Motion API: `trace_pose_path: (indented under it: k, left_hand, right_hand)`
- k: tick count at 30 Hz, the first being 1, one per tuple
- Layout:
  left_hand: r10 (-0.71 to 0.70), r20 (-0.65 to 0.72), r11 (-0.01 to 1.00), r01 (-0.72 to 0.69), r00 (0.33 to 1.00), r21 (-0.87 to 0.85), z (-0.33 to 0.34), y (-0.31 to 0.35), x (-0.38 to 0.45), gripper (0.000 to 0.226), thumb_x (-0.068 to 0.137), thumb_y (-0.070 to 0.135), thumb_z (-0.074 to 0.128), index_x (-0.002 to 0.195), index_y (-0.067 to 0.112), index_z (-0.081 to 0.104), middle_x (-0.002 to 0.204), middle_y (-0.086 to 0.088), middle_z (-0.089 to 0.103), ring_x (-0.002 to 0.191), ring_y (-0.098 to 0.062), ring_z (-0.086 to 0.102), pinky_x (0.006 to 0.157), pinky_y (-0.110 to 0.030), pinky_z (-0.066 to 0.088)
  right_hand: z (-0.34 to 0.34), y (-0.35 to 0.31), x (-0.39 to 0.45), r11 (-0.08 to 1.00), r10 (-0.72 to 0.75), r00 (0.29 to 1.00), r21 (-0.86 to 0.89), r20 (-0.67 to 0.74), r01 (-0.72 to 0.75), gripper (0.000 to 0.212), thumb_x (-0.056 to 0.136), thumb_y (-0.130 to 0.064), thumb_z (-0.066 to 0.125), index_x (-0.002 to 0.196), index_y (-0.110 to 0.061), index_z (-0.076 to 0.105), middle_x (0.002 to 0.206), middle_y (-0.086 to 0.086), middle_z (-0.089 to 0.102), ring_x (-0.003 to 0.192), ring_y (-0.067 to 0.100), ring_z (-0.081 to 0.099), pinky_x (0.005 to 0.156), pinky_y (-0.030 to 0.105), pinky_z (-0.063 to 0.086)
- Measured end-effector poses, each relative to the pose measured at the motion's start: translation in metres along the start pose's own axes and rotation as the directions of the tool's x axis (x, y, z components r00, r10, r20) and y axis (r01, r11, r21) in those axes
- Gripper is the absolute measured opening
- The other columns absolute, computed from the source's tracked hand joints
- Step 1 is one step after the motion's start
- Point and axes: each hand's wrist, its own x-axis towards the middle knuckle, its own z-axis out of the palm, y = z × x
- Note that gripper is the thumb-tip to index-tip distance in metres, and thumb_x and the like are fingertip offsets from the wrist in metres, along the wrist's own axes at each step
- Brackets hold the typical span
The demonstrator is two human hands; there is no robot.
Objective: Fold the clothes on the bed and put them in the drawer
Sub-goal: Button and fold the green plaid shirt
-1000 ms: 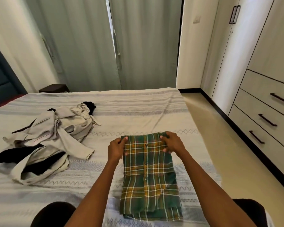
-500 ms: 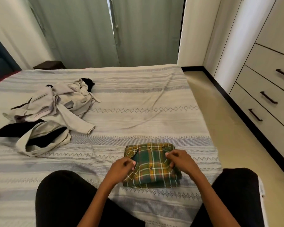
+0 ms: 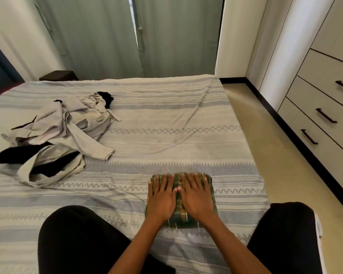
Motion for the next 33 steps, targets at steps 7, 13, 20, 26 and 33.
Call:
trace_pose_path:
  k: [7, 13, 20, 26, 33]
  left_hand:
    - [-0.031, -0.050, 0.999, 0.030, 0.998, -0.029, 0.035, -0.011, 0.004, 0.058, 0.102, 0.051, 0.014, 0.158, 0.034, 0.016, 0.166, 0.005, 0.009, 0.154, -0.021, 0.005, 0.123, -0.048, 0.009]
    - [-0.064, -0.124, 0.962, 0.028, 0.990, -0.273, 0.004, -0.022, 0.024, 0.053, 0.103, 0.051, 0.025, 0.151, 0.030, 0.035, 0.155, 0.002, 0.039, 0.141, -0.021, 0.035, 0.113, -0.041, 0.025]
    - [0.165, 0.503, 0.977, -0.070, 0.848, -0.203, -0.053, -0.036, 0.099, 0.049, 0.093, 0.046, 0.061, 0.133, 0.019, 0.055, 0.131, -0.010, 0.060, 0.114, -0.028, 0.057, 0.097, -0.038, 0.044]
    - [0.178, 0.666, 0.982, -0.174, 0.724, -0.074, -0.088, -0.027, 0.100, 0.045, 0.079, 0.050, 0.074, 0.105, 0.019, 0.055, 0.106, -0.003, 0.061, 0.096, -0.025, 0.060, 0.084, -0.041, 0.051]
    - [0.173, 0.354, 0.970, -0.097, 0.919, -0.223, -0.144, -0.089, 0.068, 0.044, 0.082, 0.045, 0.074, 0.112, 0.027, 0.048, 0.110, -0.003, 0.063, 0.095, -0.022, 0.060, 0.077, -0.033, 0.048]
  right_hand:
    - [0.035, 0.003, -0.003, 0.999, 0.044, 0.993, 0.002, -0.112, -0.044, 0.057, 0.104, -0.050, 0.030, 0.154, -0.023, 0.038, 0.160, 0.000, 0.035, 0.150, 0.024, 0.029, 0.119, 0.050, 0.012]
    - [0.003, 0.021, 0.006, 0.970, 0.032, 0.991, 0.243, -0.130, 0.000, 0.064, 0.102, -0.056, 0.008, 0.149, -0.032, 0.044, 0.157, -0.008, 0.040, 0.148, 0.021, 0.030, 0.119, 0.040, 0.015]
    - [-0.054, 0.050, 0.084, 0.991, -0.050, 0.855, 0.131, 0.517, -0.022, 0.072, 0.093, -0.058, 0.057, 0.154, -0.028, 0.032, 0.159, 0.006, 0.036, 0.143, 0.031, 0.035, 0.118, 0.051, 0.025]
    - [-0.089, 0.022, 0.104, 0.991, -0.121, 0.664, 0.127, 0.738, 0.040, 0.049, 0.072, -0.046, 0.080, 0.112, -0.021, 0.068, 0.110, 0.000, 0.067, 0.100, 0.022, 0.064, 0.084, 0.039, 0.057]
    - [-0.124, -0.035, 0.120, 0.950, -0.297, 0.836, 0.057, 0.462, 0.306, 0.057, 0.066, -0.063, 0.061, 0.110, -0.028, 0.056, 0.104, -0.003, 0.061, 0.094, 0.020, 0.058, 0.082, 0.037, 0.049]
